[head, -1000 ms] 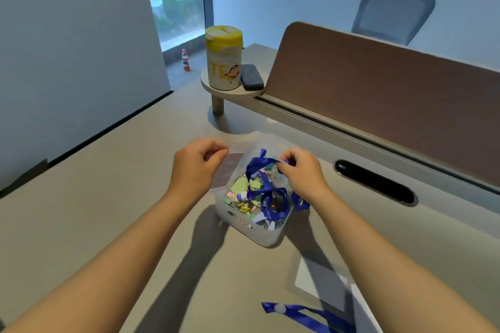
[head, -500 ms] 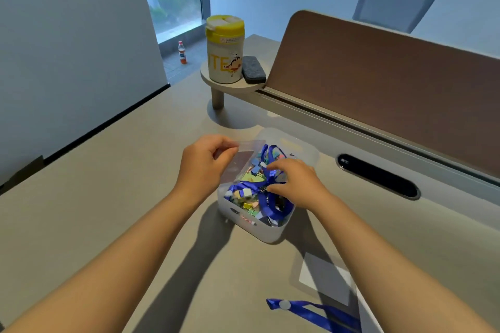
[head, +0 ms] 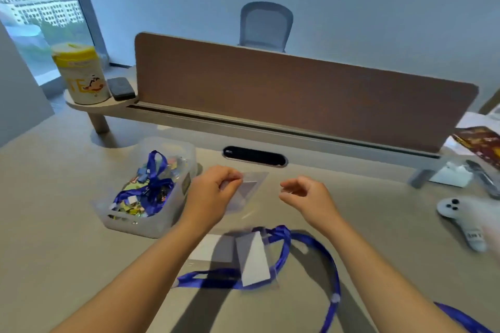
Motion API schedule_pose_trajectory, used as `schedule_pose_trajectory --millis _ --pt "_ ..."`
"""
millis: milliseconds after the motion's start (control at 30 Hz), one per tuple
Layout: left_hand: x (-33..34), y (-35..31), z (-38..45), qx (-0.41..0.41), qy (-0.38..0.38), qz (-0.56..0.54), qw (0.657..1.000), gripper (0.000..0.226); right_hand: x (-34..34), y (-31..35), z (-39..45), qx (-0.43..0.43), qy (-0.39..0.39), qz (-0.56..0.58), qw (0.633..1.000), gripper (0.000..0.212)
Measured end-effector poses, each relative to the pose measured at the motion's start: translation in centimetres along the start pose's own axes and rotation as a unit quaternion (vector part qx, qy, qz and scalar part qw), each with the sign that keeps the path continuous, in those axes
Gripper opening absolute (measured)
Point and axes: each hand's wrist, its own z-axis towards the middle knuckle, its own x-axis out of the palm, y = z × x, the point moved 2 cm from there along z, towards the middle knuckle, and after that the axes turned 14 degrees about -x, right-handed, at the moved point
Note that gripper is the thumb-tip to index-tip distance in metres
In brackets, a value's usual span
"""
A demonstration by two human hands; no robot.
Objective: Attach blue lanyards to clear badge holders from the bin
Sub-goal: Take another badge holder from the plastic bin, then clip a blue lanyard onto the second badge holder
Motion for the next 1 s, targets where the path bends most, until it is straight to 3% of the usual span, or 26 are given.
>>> schedule_pose_trajectory --millis 267,400,600,733,1000 --pt "9.0 -1.4 -6.8 0.141 0.058 0.026 0.988 0.015 -3.4 -8.1 -9.4 0.070 -0.081 -0.008 0.994 0.024" --pt "10.5 -0.6 -10.0 0.196 0.053 0.014 0.979 0.014 -3.1 -10.3 -13.8 0.082 -0.129 -0.008 0.988 0.021" --pt "11.4 -0.1 -13.2 0.228 0.036 -0.014 0.973 0.017 -3.6 -12.7 -19.1 0.091 -0.196 -0.093 0.972 0.027" --pt "13.5 0.0 -15.1 0.213 0.059 -0.024 0.975 0.019 -3.5 -14.8 -20.8 0.106 -0.193 -0.188 0.957 0.032" --pt "16.2 -0.3 -15.2 0.216 0.075 0.006 0.973 0.025 -3.0 -17.0 -19.6 0.099 -0.090 -0.356 0.925 0.027"
